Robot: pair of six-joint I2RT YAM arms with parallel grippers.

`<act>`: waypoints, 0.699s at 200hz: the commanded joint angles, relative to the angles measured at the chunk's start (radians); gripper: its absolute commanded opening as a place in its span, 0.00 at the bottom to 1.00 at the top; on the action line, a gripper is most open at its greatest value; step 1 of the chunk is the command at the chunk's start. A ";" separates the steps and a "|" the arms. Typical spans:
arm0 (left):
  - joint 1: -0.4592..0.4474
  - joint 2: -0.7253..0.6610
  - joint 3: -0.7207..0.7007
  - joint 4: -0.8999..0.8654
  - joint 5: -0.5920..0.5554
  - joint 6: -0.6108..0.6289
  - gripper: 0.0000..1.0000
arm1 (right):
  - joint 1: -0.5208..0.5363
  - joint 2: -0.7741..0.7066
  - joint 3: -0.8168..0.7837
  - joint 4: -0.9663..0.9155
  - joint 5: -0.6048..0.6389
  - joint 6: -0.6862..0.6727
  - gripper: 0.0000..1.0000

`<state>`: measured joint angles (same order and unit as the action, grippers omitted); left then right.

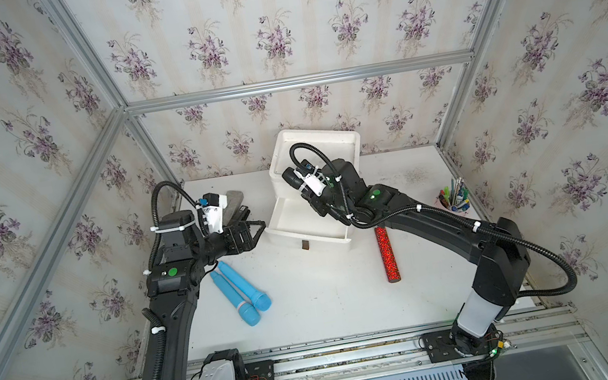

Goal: Take the microphone out of the drawer
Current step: Place the microphone at the center of the board.

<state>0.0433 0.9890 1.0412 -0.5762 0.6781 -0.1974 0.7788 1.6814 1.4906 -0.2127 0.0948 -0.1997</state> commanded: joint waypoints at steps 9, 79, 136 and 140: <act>0.000 -0.003 0.010 0.015 0.010 0.000 0.99 | -0.004 -0.046 -0.031 -0.017 0.042 0.030 0.00; -0.001 -0.007 0.008 0.015 0.011 -0.002 0.99 | -0.074 -0.176 -0.162 -0.010 0.042 0.112 0.00; -0.001 -0.014 0.005 0.015 0.012 -0.002 0.99 | -0.203 -0.321 -0.328 0.058 -0.050 0.193 0.00; -0.001 -0.013 0.005 0.015 0.011 -0.002 0.99 | -0.212 -0.327 -0.333 0.059 -0.052 0.196 0.00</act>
<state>0.0433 0.9791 1.0412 -0.5762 0.6788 -0.1978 0.6056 1.3926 1.1889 -0.2108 0.0944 -0.0532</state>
